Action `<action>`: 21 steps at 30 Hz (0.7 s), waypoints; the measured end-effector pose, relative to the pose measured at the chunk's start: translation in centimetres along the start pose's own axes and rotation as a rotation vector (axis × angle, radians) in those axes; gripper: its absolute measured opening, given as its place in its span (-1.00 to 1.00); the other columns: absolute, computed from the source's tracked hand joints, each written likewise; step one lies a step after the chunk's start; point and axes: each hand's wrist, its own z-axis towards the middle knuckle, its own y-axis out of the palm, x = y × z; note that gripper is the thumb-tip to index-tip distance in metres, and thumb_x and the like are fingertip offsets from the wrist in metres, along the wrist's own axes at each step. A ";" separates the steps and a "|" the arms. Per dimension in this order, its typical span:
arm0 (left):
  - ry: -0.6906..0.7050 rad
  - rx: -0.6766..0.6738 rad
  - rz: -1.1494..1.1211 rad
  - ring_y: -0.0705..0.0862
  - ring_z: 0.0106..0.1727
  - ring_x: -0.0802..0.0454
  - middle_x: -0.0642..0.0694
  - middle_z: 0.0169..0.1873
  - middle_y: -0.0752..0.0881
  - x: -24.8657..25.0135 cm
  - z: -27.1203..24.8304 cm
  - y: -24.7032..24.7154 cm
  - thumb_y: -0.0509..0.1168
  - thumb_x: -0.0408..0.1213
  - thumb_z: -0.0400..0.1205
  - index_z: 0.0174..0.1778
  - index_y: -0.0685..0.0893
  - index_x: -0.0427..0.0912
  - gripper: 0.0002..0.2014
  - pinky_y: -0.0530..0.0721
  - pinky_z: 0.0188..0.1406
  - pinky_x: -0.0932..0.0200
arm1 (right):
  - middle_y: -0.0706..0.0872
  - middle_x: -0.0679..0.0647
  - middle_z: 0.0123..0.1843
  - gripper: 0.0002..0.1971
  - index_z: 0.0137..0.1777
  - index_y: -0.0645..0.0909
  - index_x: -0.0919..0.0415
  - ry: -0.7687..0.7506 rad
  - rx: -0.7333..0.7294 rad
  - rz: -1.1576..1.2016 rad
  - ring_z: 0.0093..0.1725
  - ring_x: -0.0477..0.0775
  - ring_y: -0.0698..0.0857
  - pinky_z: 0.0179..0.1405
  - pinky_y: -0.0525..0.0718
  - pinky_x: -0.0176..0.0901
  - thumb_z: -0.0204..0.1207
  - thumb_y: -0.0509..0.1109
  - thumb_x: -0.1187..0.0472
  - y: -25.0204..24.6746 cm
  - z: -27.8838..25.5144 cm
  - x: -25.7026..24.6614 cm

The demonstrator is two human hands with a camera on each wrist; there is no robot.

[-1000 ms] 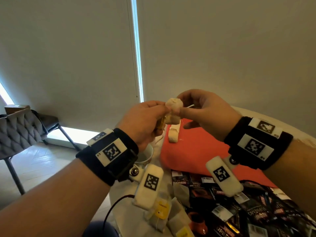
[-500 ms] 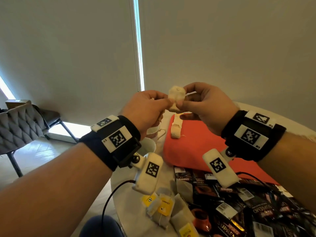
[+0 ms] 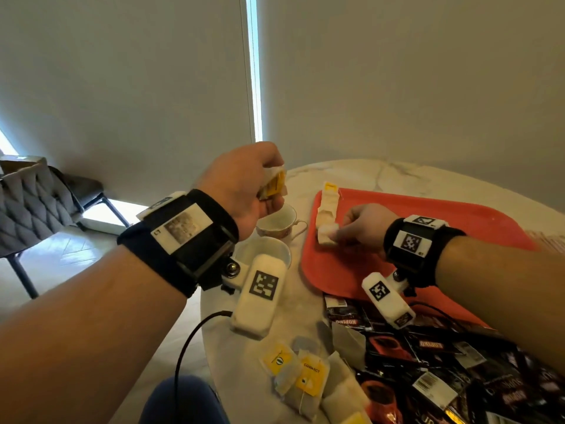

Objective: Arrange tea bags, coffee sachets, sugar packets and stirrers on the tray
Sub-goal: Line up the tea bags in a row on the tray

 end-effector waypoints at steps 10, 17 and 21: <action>0.001 -0.070 -0.078 0.62 -0.24 -0.09 -0.27 -0.05 0.63 0.1 0.0 0.3 0.31 -0.39 0.60 0.10 0.63 -0.28 -0.82 0.69 -0.34 0.08 | 0.86 0.25 -0.14 -0.82 -0.08 0.74 0.31 0.069 -0.066 0.047 -0.18 0.16 0.83 -0.05 0.87 0.03 0.44 0.68 0.29 -0.1 0.8 -0.2; -0.040 -0.121 -0.284 0.74 -0.13 -0.19 -0.31 0.12 0.61 -0.3 -1.9 0.6 0.16 -0.57 0.37 0.20 0.59 -0.37 -0.55 0.86 -0.14 -0.08 | 0.85 0.36 0.00 -0.92 0.02 0.80 0.37 0.066 -0.106 0.141 -0.06 0.25 0.84 -0.02 0.84 0.08 0.55 0.53 0.41 -0.8 0.0 -0.8; -0.058 -0.144 -0.325 0.89 -0.12 -0.28 -0.40 0.17 0.68 -1.3 -3.6 1.1 0.06 -0.70 0.55 0.22 0.57 -0.39 -0.62 0.91 -0.01 -0.15 | 0.84 0.15 -0.06 -0.98 -0.09 0.84 0.12 -0.103 0.024 0.097 -0.08 0.09 0.79 -0.05 0.82 0.08 0.53 0.60 0.21 -3.1 -2.3 -2.5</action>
